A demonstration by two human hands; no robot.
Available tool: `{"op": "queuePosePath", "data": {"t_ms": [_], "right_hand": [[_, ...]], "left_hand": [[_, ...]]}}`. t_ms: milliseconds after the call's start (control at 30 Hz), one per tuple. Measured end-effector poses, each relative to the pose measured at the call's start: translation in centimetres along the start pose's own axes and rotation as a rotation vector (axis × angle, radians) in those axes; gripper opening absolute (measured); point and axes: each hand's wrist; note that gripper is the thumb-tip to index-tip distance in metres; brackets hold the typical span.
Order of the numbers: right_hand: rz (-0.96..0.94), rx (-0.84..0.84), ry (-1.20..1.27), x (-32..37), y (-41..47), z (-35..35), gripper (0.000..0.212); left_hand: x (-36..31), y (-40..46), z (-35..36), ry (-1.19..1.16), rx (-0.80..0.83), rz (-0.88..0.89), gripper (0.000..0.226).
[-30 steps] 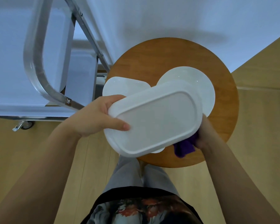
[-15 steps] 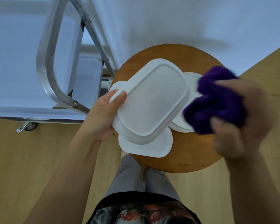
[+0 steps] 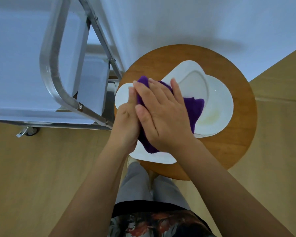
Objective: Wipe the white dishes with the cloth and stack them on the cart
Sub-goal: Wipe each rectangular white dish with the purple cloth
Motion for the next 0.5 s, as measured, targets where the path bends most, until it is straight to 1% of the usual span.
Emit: {"op": "queuePosePath", "data": {"t_ms": [67,133,200,300,400,500], "right_hand": [[0.065,-0.057,0.000,-1.0,0.8,-0.8,0.043],[0.189,-0.088,0.039,-2.6,1.5,-1.6,0.041],[0.281,-0.079,0.114,-4.1,2.0,-2.2,0.040],[0.366,-0.088,0.178,-6.2,2.0,-2.6,0.043],[0.591,-0.092,0.343,-7.5,1.8,-3.1,0.044],[0.798,-0.053,0.452,-8.4,1.1,-3.3,0.036]], "left_hand": [[0.2,-0.2,0.1,0.131,-0.013,0.057,0.059],[0.6,-0.8,0.0,0.166,-0.032,0.079,0.050],[1.0,-1.2,-0.1,0.149,-0.031,0.059,0.040],[1.4,-1.5,-0.5,0.126,-0.048,0.038,0.036],[1.3,-1.6,-1.0,0.090,-0.083,0.059,0.036],[1.6,-1.5,-1.2,0.002,-0.099,0.036,0.029]]}}
Point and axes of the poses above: each hand's wrist, its own y-axis towards the middle knuckle, its own z-axis out of the palm, x = y × z, and after that the axes turned 6 degrees about y, right-handed
